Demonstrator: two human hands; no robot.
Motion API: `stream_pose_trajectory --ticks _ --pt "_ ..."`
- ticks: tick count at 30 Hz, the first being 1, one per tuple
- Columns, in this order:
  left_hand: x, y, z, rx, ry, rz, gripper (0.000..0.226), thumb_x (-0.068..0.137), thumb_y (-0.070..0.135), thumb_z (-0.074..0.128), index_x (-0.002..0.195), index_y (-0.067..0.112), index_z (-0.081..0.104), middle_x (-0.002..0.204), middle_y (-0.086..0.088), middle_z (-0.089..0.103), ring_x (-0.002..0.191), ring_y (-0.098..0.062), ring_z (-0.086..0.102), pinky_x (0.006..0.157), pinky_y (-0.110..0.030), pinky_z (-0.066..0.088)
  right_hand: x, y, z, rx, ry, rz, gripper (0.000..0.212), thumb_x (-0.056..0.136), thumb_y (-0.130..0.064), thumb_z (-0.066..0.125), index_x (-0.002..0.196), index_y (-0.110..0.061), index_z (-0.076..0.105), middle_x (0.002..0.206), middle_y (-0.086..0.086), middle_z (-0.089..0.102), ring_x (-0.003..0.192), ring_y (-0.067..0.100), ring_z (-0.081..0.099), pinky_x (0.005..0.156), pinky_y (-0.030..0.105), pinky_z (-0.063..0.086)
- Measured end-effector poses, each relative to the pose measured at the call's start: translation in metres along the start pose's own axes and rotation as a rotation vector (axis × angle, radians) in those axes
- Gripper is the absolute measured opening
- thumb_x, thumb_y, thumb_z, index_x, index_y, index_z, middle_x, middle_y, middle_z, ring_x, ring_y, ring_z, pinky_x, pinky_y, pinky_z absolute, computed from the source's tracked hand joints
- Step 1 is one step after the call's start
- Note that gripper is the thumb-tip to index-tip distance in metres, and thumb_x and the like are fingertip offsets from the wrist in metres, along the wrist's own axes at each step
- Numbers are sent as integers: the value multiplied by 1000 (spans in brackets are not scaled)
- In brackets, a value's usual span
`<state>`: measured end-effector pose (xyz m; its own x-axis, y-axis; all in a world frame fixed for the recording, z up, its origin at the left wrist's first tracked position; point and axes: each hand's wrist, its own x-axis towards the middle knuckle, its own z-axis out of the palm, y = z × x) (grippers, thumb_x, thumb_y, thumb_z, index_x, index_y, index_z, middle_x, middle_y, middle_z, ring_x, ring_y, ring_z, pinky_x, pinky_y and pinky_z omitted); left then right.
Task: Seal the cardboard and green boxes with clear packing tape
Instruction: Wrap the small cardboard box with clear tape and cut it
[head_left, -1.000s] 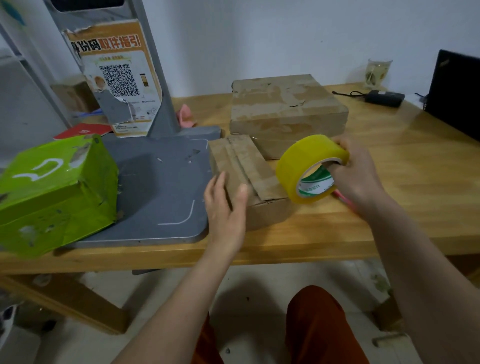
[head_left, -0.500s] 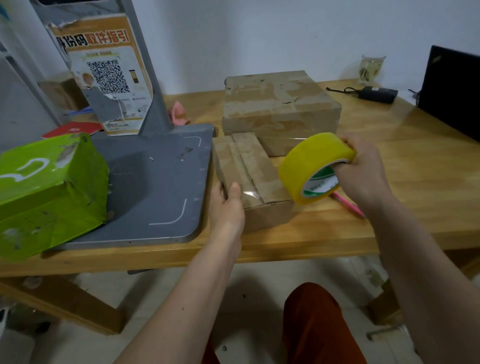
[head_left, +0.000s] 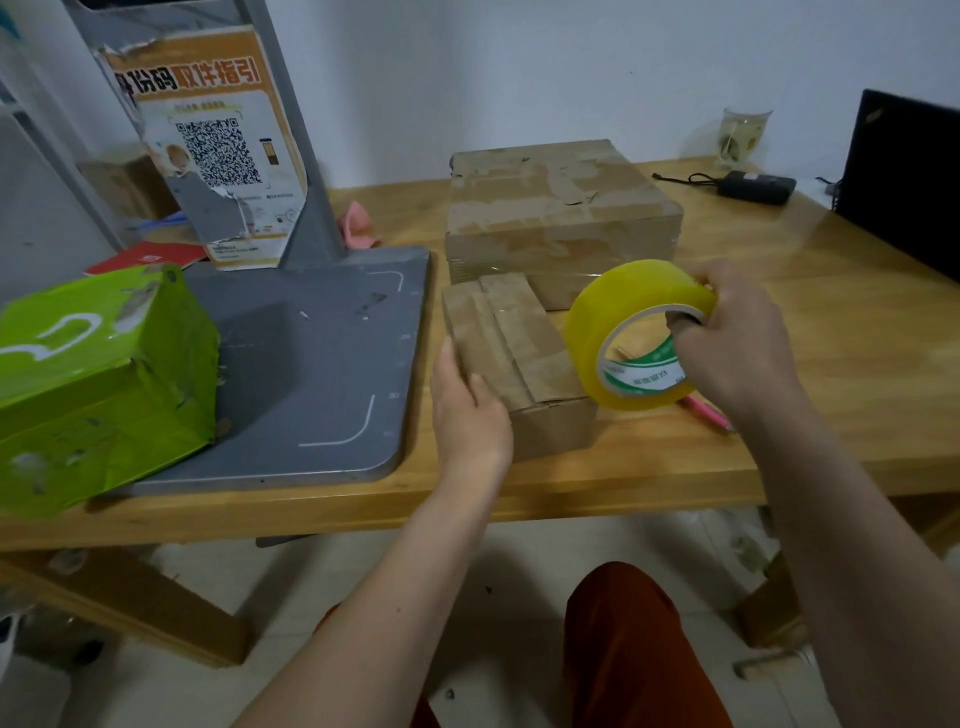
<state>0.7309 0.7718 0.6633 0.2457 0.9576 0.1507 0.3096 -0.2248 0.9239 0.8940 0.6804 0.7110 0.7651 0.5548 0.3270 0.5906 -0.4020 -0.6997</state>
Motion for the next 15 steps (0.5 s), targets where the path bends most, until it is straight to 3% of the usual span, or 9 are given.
stream_pose_trajectory --ticks 2,3,4,6,7,11,15 --pt "-2 -8 -2 184 -24 404 63 96 -7 38 154 10 21 161 -4 22 150 -12 12 123 -30 13 1 2 -3 -32 0 -18 29 90 -11 53 119 -18 55 101 6 59 97 31 54 79 48 48" --pt "-3 -10 -3 328 -109 561 59 100 4 40 155 9 19 161 -6 22 149 -10 9 123 -28 8 1 3 -4 -36 -8 -23 28 90 -12 53 117 -18 55 102 8 59 97 32 53 79 49 48" --pt "-4 -10 -5 465 -229 610 59 104 29 35 156 10 16 161 -6 21 148 -8 6 122 -25 3 2 4 -5 -37 -22 -30 26 90 -12 53 115 -18 54 101 8 59 96 32 53 78 48 48" --pt "0 -11 -7 676 -369 578 84 94 68 18 157 14 9 163 -3 16 150 -10 6 118 -23 -3 3 7 -7 -38 -50 -43 21 91 -13 53 111 -19 54 96 8 57 92 32 53 74 46 47" --pt "3 -9 -8 773 -374 575 87 92 71 18 157 14 6 164 -2 12 150 -11 6 118 -23 -4 4 8 -7 -42 -57 -47 18 91 -14 53 108 -18 53 94 8 57 90 32 52 71 44 45" --pt "6 -5 -9 887 -376 617 69 100 56 25 157 21 7 165 1 6 151 -12 3 116 -23 -8 3 23 -6 -95 -86 16 14 91 -12 54 105 -12 51 90 11 54 86 34 50 66 37 35" --pt "6 -9 -9 855 -406 631 56 100 53 24 153 37 17 164 1 13 151 -14 7 120 -27 -1 -2 42 3 -86 -145 104 23 89 -9 56 112 -9 55 93 14 57 91 38 55 68 36 39"
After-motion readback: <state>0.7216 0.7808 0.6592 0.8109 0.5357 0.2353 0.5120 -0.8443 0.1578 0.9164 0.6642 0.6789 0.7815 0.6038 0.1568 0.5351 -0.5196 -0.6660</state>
